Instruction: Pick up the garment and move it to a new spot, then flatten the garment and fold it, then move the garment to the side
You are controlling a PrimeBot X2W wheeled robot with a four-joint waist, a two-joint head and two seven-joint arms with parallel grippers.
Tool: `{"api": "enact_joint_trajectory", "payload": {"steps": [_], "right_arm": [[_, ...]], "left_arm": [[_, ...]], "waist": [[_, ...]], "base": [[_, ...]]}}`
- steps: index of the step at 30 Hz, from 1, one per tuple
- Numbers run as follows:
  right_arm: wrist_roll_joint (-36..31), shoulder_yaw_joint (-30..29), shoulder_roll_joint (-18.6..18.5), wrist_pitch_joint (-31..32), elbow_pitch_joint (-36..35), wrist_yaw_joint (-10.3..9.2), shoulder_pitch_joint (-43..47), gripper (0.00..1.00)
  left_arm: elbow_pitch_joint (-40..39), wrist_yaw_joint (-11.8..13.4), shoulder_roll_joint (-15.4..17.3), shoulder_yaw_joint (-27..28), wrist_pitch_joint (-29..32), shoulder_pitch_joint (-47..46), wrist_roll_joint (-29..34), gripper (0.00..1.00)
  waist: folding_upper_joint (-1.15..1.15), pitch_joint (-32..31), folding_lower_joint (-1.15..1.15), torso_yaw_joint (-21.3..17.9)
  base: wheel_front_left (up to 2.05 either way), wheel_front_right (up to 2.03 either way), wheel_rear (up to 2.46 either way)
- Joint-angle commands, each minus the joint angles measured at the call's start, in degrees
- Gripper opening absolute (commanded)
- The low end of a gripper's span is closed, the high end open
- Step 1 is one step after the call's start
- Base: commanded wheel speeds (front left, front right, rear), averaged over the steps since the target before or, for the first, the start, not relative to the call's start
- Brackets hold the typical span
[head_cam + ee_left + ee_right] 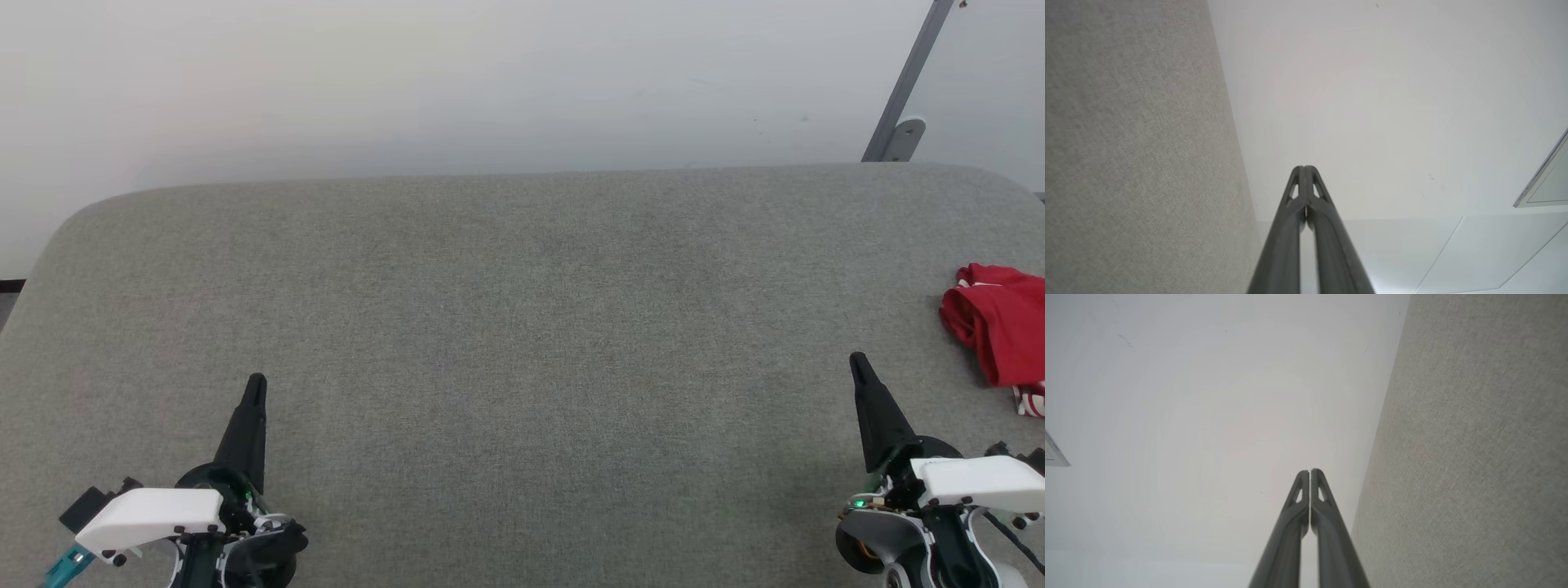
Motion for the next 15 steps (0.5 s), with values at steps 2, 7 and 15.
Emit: {"api": "enact_joint_trajectory", "payload": {"steps": [2,7,15], "right_arm": [[0.2,0.0,0.1,0.1,0.2,0.00,-0.3,0.00],[0.2,0.0,0.1,0.1,0.2,0.00,-0.3,0.00],[0.2,0.0,0.1,0.2,0.2,0.00,-0.3,0.00]], "left_arm": [[0.0,-0.3,-0.1,0.2,0.3,-0.7,0.2,0.00],[0.0,-0.3,-0.1,0.2,0.2,-0.7,0.3,0.00],[0.0,-0.3,-0.1,0.2,0.2,-0.7,0.3,0.00]], "waist": [[0.00,0.0,0.00,0.0],[0.00,0.0,0.00,0.0],[0.00,0.0,0.00,0.0]], "base": [[0.00,0.00,0.00],[0.00,0.00,0.00],[0.00,0.00,0.00]]}}
